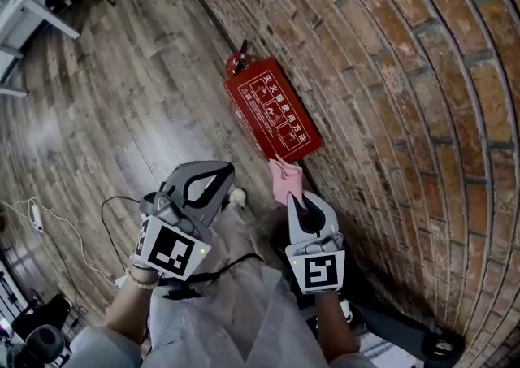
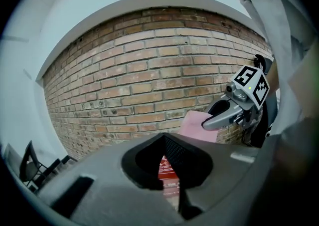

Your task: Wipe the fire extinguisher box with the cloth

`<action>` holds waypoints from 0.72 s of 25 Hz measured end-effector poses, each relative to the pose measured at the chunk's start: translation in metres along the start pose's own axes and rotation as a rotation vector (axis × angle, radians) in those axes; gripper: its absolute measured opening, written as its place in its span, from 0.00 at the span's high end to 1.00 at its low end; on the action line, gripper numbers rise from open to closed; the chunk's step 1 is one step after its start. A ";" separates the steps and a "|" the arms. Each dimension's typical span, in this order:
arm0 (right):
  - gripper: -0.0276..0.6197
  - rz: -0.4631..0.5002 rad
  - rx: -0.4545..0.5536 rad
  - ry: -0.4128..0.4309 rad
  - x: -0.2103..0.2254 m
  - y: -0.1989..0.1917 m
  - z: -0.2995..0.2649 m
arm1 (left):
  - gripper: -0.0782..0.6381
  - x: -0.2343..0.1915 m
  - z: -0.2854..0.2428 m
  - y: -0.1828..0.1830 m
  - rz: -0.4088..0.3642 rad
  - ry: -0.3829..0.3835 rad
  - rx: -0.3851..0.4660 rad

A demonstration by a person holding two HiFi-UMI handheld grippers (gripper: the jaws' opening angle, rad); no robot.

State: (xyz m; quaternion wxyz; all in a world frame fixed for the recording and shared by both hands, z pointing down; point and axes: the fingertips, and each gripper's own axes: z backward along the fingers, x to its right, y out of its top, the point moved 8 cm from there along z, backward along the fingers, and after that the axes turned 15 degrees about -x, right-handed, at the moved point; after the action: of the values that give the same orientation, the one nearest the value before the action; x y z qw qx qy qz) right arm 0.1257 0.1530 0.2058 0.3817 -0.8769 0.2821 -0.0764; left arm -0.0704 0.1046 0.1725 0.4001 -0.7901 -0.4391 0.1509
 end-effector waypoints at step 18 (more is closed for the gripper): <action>0.91 -0.076 0.012 -0.042 0.037 0.021 -0.145 | 0.89 -0.076 -0.059 -0.048 0.050 0.032 0.028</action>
State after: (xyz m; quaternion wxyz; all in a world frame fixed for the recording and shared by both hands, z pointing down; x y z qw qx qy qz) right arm 0.0969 0.0300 0.2892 0.3899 -0.8859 0.2401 -0.0739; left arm -0.1063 0.0269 0.2381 0.4141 -0.7974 -0.4109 0.1544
